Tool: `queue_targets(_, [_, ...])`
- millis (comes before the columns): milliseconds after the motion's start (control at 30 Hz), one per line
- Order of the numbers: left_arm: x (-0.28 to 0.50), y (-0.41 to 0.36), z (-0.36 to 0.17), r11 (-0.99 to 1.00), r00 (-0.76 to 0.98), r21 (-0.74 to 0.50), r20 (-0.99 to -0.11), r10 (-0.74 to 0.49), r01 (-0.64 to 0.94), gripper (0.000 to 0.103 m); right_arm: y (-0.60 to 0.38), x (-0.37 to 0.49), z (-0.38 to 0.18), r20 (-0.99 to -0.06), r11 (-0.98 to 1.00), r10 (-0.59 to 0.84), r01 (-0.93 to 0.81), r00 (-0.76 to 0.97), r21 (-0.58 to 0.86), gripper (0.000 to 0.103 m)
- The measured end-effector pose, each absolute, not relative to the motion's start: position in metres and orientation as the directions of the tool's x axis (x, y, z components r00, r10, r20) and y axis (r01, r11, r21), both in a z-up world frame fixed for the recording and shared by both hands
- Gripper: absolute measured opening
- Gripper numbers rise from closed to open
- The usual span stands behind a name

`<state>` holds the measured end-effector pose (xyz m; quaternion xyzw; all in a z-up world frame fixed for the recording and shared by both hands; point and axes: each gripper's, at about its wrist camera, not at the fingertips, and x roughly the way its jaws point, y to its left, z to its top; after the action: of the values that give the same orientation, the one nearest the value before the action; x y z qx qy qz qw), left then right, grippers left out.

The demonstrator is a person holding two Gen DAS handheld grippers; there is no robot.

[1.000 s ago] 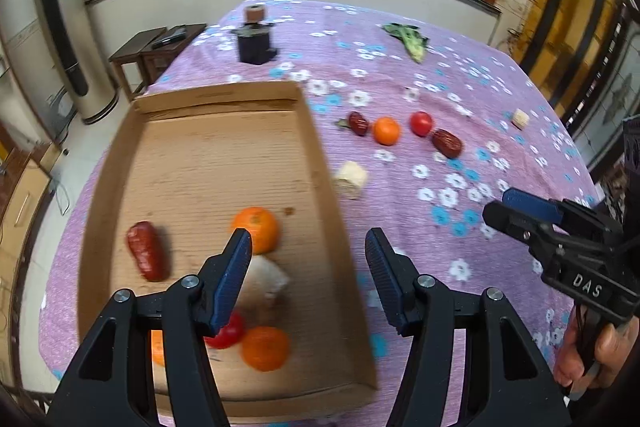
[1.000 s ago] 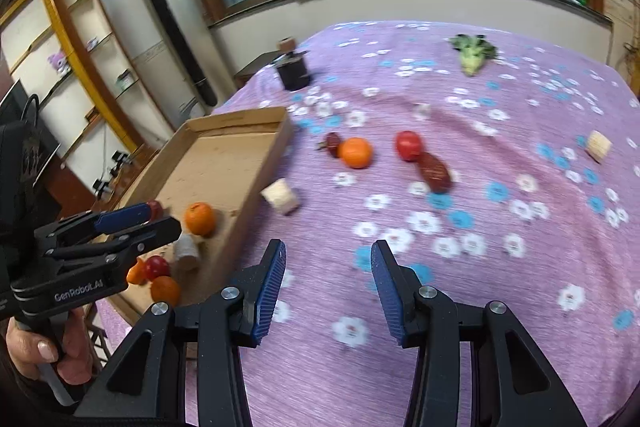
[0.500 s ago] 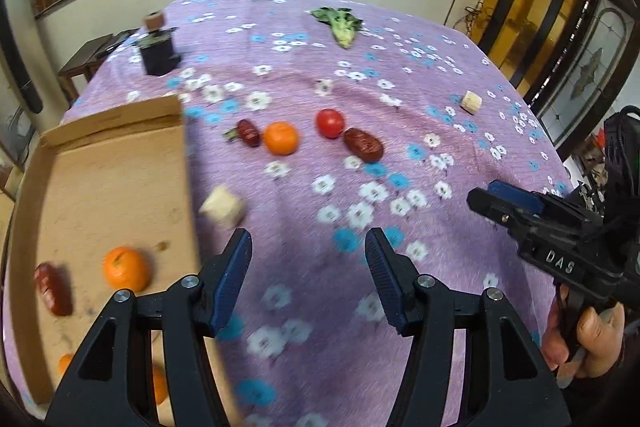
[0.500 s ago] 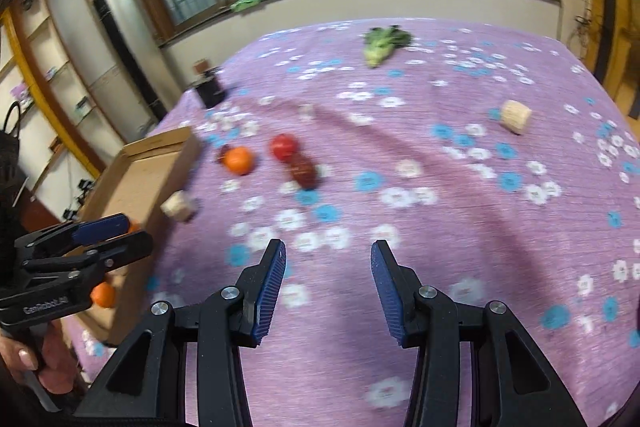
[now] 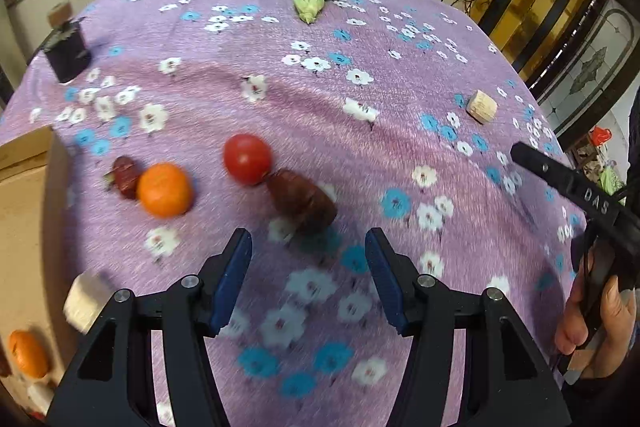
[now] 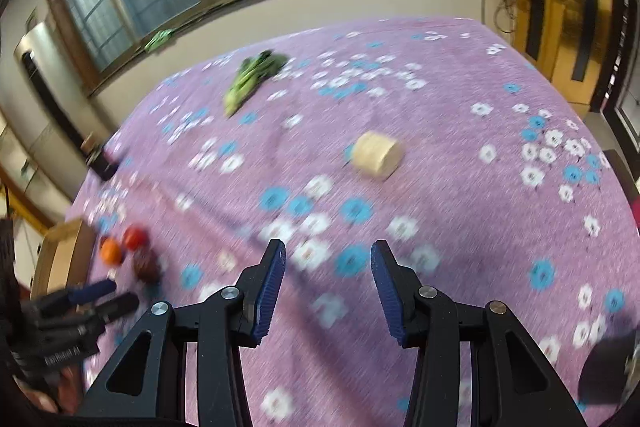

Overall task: Organize fruits
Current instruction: 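Move the left tool to another red date and close on it, then carry the date toward the tray while the right gripper grasps a cream cylinder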

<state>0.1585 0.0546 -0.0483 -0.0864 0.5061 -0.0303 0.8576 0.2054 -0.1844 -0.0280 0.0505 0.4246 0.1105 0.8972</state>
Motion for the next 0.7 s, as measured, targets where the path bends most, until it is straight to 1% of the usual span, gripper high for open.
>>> queue_targets(67, [0.168, 0.051, -0.053, 0.983, 0.480, -0.179, -0.866, -0.139, -0.040, 0.057, -0.193, 0.222, -0.030, -0.750, 0.975, 0.222, -0.121, 0.622, 0.189, 0.050])
queue_targets(167, [0.177, 0.049, -0.060, 0.982, 0.471, -0.181, -0.871, -0.140, -0.043, 0.058, -0.202, 0.245, -0.033, -0.752, 0.977, 0.201, -0.078, 0.628, 0.197, 0.051])
queue_targets(267, [0.179, 0.047, -0.058, 0.987, 0.497, -0.154, -0.860, -0.116, -0.035, 0.058, -0.202, 0.265, -0.039, -0.761, 0.978, 0.193, -0.059, 0.619, 0.200, 0.051])
queue_targets(300, [0.179, 0.047, -0.058, 0.988, 0.503, -0.152, -0.857, -0.114, -0.036, 0.057, -0.201, 0.270, -0.041, -0.763, 0.978, 0.196, -0.060, 0.616, 0.202, 0.051])
queue_targets(367, [0.180, 0.048, -0.059, 0.990, 0.516, -0.140, -0.850, -0.102, -0.034, 0.040, -0.196, 0.279, -0.046, -0.766, 0.979, 0.194, -0.066, 0.612, 0.195, 0.051])
queue_targets(400, [0.180, 0.048, -0.059, 0.991, 0.519, -0.132, -0.850, -0.096, -0.033, 0.035, -0.195, 0.284, -0.048, -0.766, 0.979, 0.192, -0.067, 0.614, 0.191, 0.051])
queue_targets(433, [0.180, 0.050, -0.059, 0.990, 0.518, -0.138, -0.849, -0.104, -0.029, 0.033, -0.193, 0.288, -0.050, -0.766, 0.981, 0.186, -0.066, 0.615, 0.185, 0.049])
queue_targets(500, [0.179, 0.053, -0.059, 0.987, 0.513, -0.160, -0.849, -0.124, -0.025, 0.033, -0.189, 0.294, -0.055, -0.771, 0.983, 0.175, -0.069, 0.612, 0.168, 0.035])
queue_targets(533, [0.176, 0.055, -0.059, 0.986, 0.512, -0.162, -0.850, -0.126, -0.026, 0.033, -0.188, 0.294, -0.055, -0.772, 0.986, 0.159, -0.064, 0.615, 0.152, 0.035])
queue_targets(700, [0.153, 0.060, -0.052, 0.984, 0.519, -0.179, -0.844, -0.138, -0.028, 0.033, -0.177, 0.262, -0.041, -0.746, 0.980, 0.198, -0.123, 0.636, 0.155, 0.032])
